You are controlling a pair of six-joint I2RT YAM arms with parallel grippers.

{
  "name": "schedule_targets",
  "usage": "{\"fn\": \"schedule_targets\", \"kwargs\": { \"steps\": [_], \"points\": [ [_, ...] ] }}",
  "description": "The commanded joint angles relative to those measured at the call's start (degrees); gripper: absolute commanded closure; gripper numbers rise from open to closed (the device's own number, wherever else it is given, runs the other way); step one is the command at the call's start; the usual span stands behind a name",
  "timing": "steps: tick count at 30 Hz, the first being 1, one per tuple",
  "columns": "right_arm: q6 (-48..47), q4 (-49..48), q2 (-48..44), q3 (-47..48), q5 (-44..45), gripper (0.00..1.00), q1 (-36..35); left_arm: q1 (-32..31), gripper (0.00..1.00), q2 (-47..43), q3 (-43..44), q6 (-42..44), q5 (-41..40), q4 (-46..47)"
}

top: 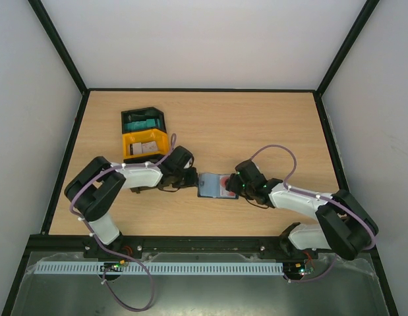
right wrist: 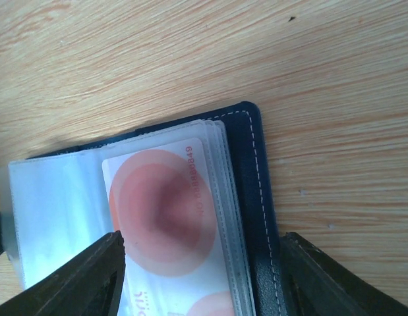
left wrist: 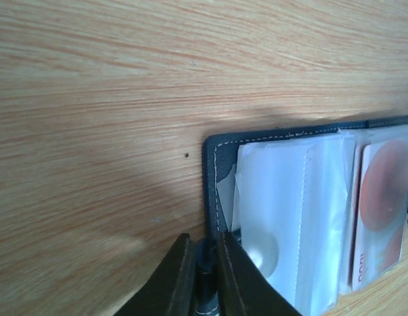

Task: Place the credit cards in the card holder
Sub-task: Close the card holder at the center of the board.

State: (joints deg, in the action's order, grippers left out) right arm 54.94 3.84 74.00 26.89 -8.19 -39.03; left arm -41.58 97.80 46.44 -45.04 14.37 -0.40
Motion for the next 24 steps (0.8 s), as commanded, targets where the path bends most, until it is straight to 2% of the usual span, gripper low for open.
{"fn": "schedule_targets", "kwargs": {
  "steps": [1,4,13,18,24],
  "points": [
    [1.84,-2.74,2.08,-1.6,-3.51,0.37,0.35,0.19,0.93,-2.88,-1.46,-1.53,0.94,0.08],
    [2.39,-4.66,2.53,-1.86,-5.55,0.37,0.35,0.19,0.97,-4.7,-1.34,-2.01,2.73,0.69],
    [3.16,-10.55,3.59,-2.69,-13.02,0.37,0.35,0.19,0.97,-10.11,2.04,-1.67,7.39,-1.07],
    [3.46,-16.02,6.12,-3.4,-17.15,0.37,0.35,0.06,0.97,-9.4,2.97,-2.03,12.31,1.31],
    [4.2,-16.99,6.1,-3.4,-13.91,0.38,0.35,-1.34,0.97,-5.57,3.62,-3.28,15.26,4.87]
  ]
}}
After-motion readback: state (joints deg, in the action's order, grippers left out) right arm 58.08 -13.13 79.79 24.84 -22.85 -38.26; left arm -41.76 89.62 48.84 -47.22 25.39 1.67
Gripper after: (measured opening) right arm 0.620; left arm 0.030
